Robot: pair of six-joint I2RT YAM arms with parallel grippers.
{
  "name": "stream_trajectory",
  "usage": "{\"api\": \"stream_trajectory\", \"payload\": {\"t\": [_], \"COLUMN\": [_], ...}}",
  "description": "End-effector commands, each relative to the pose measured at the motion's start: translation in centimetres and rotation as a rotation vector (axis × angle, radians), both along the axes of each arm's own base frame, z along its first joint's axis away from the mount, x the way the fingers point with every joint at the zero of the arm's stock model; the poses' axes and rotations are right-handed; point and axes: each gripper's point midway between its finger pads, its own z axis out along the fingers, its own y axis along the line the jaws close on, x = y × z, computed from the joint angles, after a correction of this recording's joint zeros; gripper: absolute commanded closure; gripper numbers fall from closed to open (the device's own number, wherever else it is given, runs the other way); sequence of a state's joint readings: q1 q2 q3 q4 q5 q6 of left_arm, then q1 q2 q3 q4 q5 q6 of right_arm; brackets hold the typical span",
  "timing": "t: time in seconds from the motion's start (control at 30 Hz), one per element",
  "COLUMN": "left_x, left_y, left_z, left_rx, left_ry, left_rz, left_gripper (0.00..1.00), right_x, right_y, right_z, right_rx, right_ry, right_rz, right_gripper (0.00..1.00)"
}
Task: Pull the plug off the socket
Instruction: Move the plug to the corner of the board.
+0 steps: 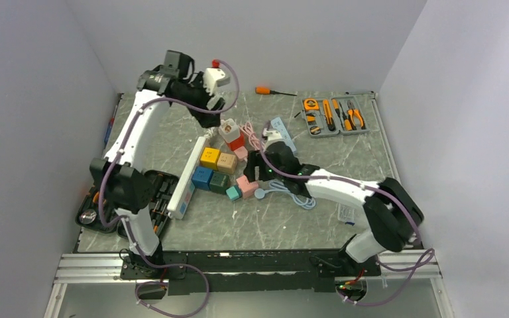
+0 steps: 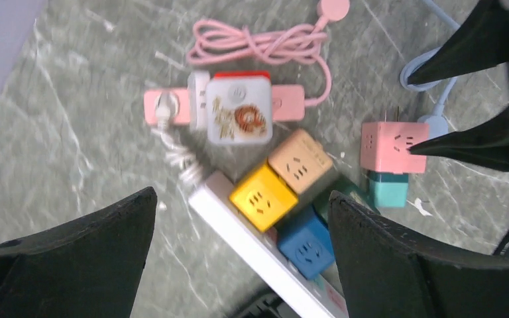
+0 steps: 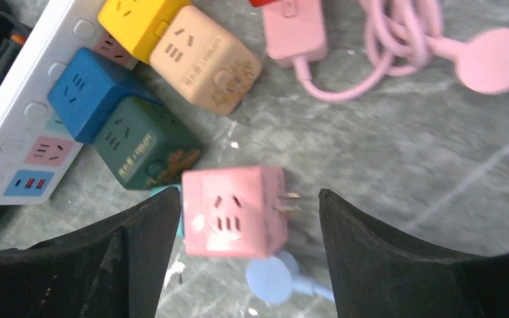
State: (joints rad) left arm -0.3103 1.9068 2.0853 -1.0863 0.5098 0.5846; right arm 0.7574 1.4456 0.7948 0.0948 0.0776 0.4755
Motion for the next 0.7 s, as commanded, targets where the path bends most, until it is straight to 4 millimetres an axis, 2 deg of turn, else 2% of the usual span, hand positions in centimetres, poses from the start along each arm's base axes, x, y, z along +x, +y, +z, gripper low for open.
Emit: {"api": "stream_trajectory", "payload": {"t": [0.0, 0.13, 0.23, 0.4, 0.53, 0.67], "left_x": [-1.6, -2.3, -3.2, -4.7, -6.2, -7.4], "left_y": [3.4, 6.4, 7.7, 8.1, 8.4, 8.5], "left_z": [-2.9, -5.3, -5.6, -4.4, -3.5, -3.5], "left_rx": [-0.014, -0.034, -0.083, -0.114, -0.108, -0.1], "left_ry": [0.187, 0.337, 0.371, 0.239, 0.219, 0.249], "left_rz": [0.155, 0.232, 0.262, 0.256, 0.244, 0.246], "left_gripper": [0.01, 0.01, 0.01, 0.01, 0.01, 0.01], "right_x": [1.7, 2.0, 1.3, -1.2, -2.7, -4.6], "right_y": [3.5, 5.2, 5.3, 4.8, 5.9, 7.8], "right_z": [0.8, -0.8, -2.6, -4.8, -4.9, -4.4], "right_rx": [-0.049, -0.112, -0.173, -0.227, -0.24, -0.271], "right_ry": [-0.022, 0.001, 0.047, 0.079, 0.062, 0.041], "right_rz": [0.049, 0.085, 0.101, 0.126, 0.182, 0.275], "right_gripper": [0.22, 0.21, 0.21, 0.22, 0.25, 0.31]}}
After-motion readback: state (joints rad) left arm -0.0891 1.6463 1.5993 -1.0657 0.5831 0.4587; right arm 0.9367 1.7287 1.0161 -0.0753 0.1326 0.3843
